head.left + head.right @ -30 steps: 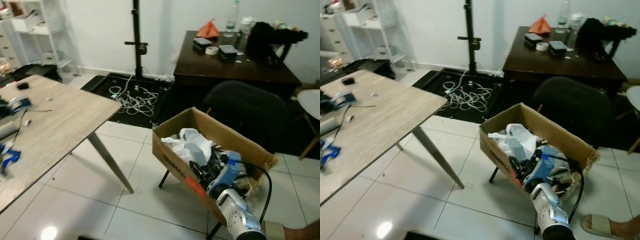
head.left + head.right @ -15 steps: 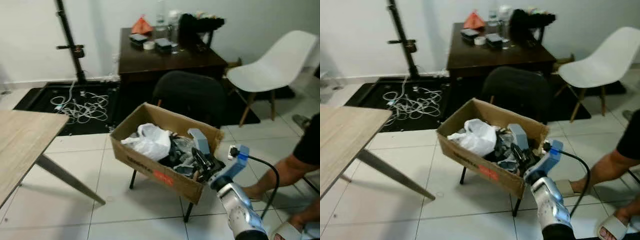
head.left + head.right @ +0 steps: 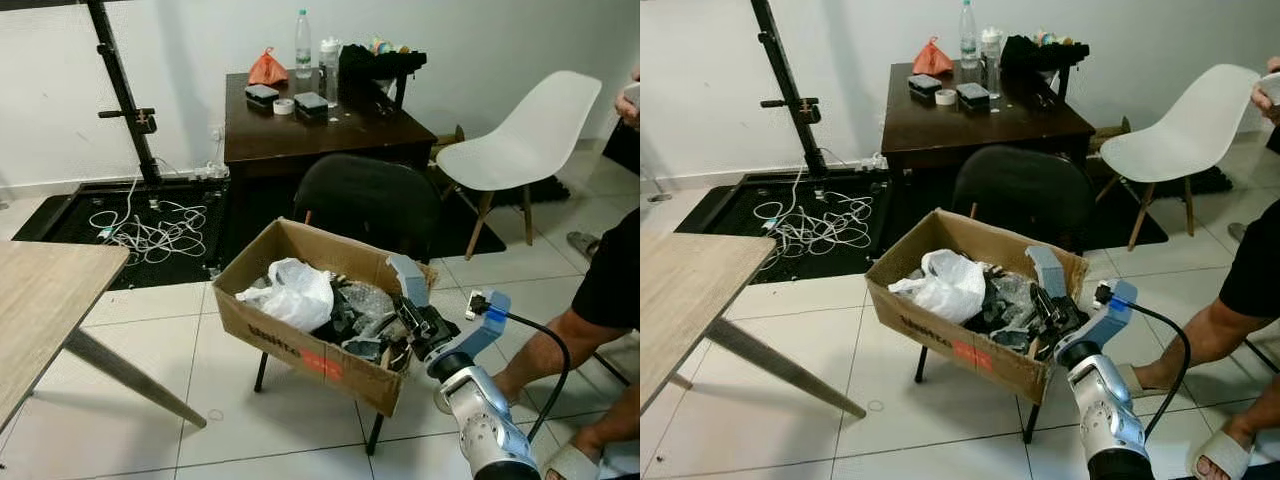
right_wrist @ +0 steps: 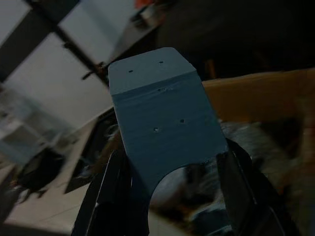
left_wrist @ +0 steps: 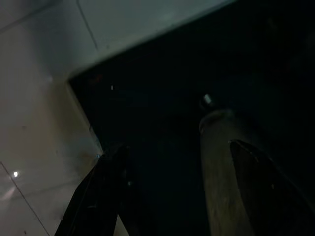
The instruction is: Picking trash to rubbish bin
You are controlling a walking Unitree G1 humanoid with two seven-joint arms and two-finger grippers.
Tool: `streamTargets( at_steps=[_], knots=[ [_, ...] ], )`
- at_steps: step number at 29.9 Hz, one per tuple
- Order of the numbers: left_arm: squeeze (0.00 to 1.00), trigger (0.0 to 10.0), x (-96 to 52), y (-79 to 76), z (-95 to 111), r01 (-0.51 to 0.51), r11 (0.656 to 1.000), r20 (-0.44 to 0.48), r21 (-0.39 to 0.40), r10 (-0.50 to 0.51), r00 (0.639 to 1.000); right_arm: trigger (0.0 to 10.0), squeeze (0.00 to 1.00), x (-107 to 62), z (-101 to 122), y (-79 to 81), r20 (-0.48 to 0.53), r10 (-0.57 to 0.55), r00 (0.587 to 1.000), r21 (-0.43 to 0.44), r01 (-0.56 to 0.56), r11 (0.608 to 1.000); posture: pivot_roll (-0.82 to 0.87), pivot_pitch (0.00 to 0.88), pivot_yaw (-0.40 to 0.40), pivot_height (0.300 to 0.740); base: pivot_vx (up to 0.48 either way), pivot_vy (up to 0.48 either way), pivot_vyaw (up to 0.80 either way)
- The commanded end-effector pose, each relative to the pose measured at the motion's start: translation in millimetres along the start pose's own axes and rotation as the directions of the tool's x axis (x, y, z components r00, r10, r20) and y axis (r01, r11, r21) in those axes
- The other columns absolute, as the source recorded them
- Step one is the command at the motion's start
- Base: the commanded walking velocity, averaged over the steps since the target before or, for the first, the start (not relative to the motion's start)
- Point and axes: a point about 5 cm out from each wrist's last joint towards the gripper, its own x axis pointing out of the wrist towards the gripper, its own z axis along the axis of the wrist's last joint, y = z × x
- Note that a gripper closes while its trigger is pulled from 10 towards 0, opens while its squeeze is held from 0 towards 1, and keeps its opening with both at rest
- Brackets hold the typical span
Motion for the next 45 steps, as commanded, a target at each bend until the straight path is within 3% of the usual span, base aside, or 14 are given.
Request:
streamTargets(
  at_steps=[1, 9, 19, 22, 26, 45],
  knots=[
    [0.0, 10.0, -0.5, -0.2, -4, 0.004, 1.0, -0.012, 0.01, -0.004, 1.0, 10.0, 0.0, 2.0, -3, 3.7, -0.016, 0.004, 1.0, -0.008, -0.004, 1.0, -0.27, 0.111, 0.09, 0.74, 0.349, 0.0, 0.0],
    [0.0, 10.0, -0.3, -1.9, -5, 0.008, 1.0, -0.012, 0.012, -0.008, 1.0, 10.0, 0.0, 2.3, -4, 5.0, -0.02, 0.01, 1.0, -0.007, -0.01, 1.0, -0.28, 0.114, 0.085, 0.74, 0.353, 0.0, -0.8],
    [0.0, 10.0, -0.3, -2.6, -7, 0.002, 1.0, -0.012, -0.011, -0.002, 1.0, 10.0, 0.0, 1.0, -4, -3.5, -0.023, -0.06, 0.998, -0.062, 0.058, 0.996, -0.27, 0.118, 0.081, 0.74, 0.0, 0.0, 0.0],
    [0.0, 10.0, -0.4, -2.9, -8, 0.003, 1.0, -0.018, -0.009, -0.003, 1.0, 10.0, 0.0, -2.1, -3, -17.1, -0.03, -0.147, 0.989, -0.11, 0.143, 0.984, -0.27, 0.123, 0.083, 0.74, 0.0, 0.0, 0.0],
    [0.0, 10.0, -0.7, -3.0, -10, 0.004, 1.0, -0.023, -0.005, -0.004, 1.0, 10.0, 0.0, -4.3, -5, -22.6, -0.046, -0.171, 0.984, -0.114, 0.165, 0.98, -0.27, 0.134, 0.084, 0.74, 0.0, 0.0, 0.0],
    [0.0, 10.0, -3.5, 3.8, -22, -0.006, 1.0, -0.049, 0.006, 0.006, 0.999, 10.0, 0.0, -6.4, -14, -28.9, -0.078, -0.215, 0.973, -0.153, 0.201, 0.968, -0.27, 0.144, 0.096, 0.74, 0.0, 0.0, 0.0]
  ],
)
